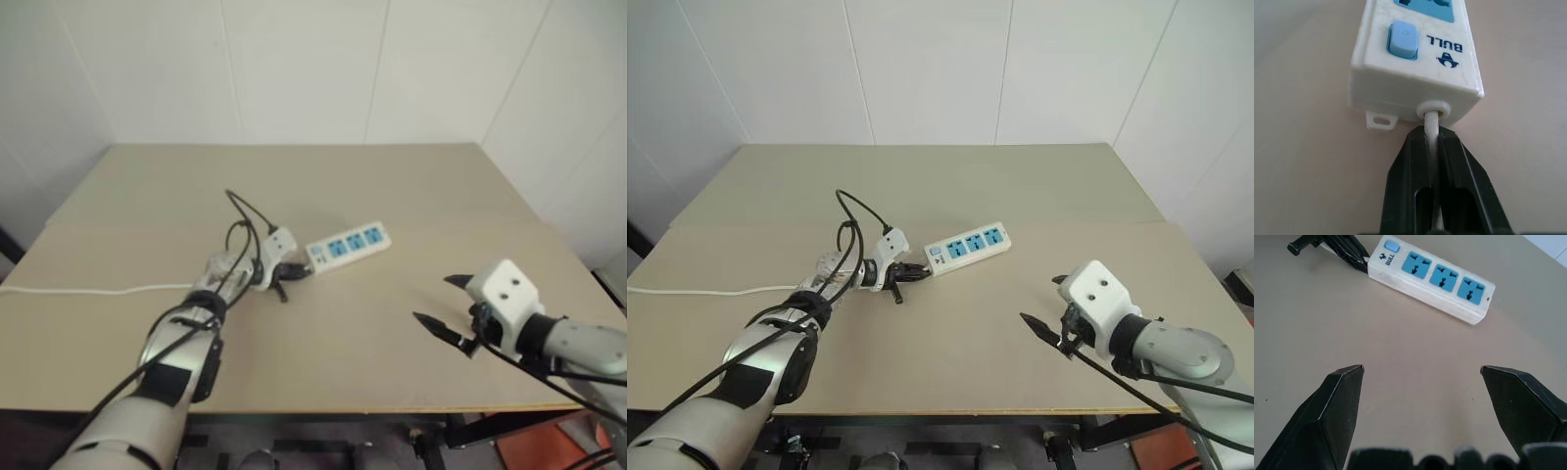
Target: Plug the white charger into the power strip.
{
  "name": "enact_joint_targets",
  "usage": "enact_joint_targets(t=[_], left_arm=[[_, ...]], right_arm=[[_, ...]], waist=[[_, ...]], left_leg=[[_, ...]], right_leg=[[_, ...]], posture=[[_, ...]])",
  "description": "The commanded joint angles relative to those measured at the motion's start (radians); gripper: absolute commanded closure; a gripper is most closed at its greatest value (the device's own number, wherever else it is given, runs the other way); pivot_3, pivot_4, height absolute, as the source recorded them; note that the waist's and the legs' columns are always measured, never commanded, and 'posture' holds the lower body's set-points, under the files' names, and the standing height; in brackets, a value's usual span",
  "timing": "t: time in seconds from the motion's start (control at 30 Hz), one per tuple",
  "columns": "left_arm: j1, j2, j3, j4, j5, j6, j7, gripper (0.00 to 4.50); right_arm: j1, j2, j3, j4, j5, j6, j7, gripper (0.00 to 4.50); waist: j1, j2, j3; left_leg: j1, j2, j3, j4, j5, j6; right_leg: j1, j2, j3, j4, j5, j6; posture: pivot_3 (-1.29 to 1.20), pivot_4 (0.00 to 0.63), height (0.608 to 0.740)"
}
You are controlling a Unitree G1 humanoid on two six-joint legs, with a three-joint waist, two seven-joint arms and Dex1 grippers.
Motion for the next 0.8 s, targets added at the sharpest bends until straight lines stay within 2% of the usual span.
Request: enact_joint_targets(t=[0.03,0.07,0.2,0.27,0.37,0.47,0.6,0.8], left_arm=[[0.05,0.021,0.076,-0.224,-0.137,0.141,-0.1,4.47],[0.085,0.026,0.084,-0.31,-0.169,0.201,-0.134,4.47],[0.333,0.098,0.049,-0.918,-0.303,0.664,-0.171,4.47],[0.419,0.134,0.055,-1.149,-0.344,0.854,-0.108,4.47],[0.505,0.181,0.063,-1.389,-0.357,1.058,-0.003,4.47],[0.549,0.209,0.085,-1.548,-0.386,1.217,0.086,4.47],[0.604,0.228,0.116,-1.67,-0.45,1.345,0.143,4.47],[0.69,0.256,0.096,-1.683,-0.512,1.341,0.15,4.47]], right_arm=[[-0.021,0.008,0.01,-0.004,-0.02,-0.03,-0.015,0.0],[-0.021,0.01,0.014,-0.002,-0.021,-0.032,-0.014,0.0],[-0.027,0.018,0.039,0.022,-0.038,-0.048,-0.011,0.0],[-0.041,0.022,0.052,0.041,-0.043,-0.056,-0.009,0.0],[-0.06,0.029,0.075,0.067,-0.053,-0.07,-0.009,0.0],[-0.073,0.04,0.098,0.089,-0.064,-0.087,-0.009,0.0],[-0.081,0.05,0.123,0.119,-0.083,-0.114,0.0,0.0],[-0.111,0.058,0.147,0.154,-0.107,-0.135,0.002,0.0]], waist=[[-0.002,0.0,0.0],[-0.005,0.0,0.0],[-0.014,0.001,0.0],[-0.017,0.001,0.0],[-0.014,0.0,0.0],[-0.012,0.0,0.0],[-0.012,0.0,0.0],[-0.01,0.0,0.0]], left_leg=[[0.0,0.0,0.0,0.0,0.0,0.0],[0.0,0.0,0.0,0.0,0.0,0.0],[0.0,0.001,0.0,-0.001,0.0,0.0],[-0.001,0.002,0.0,-0.001,0.0,0.0],[0.0,0.002,-0.001,0.0,0.0,0.0],[0.003,0.002,0.0,0.0,0.0,0.0],[0.002,0.002,0.0,-0.001,0.0,0.0],[0.002,0.002,0.0,-0.001,0.0,0.0]], right_leg=[[0.0,0.0,0.0,0.0,0.0,0.0],[0.0,0.0,0.0,0.0,0.0,0.0],[0.0,0.0,0.0,0.003,0.0,0.0],[-0.001,0.0,0.0,0.005,0.0,0.0],[0.0,0.0,0.0,0.001,0.0,0.0],[0.001,0.0,0.0,0.001,0.0,0.0],[0.001,0.0,0.0,0.0,0.0,0.0],[0.0,0.0,0.0,0.0,0.0,-0.001]], posture=[[0.0,0.15,0.74],[0.0,0.15,0.74],[0.0,0.15,0.74],[0.0,0.15,0.74],[0.0,0.15,0.74],[0.0,0.15,0.74],[0.0,0.15,0.74],[0.0,0.15,0.74]])
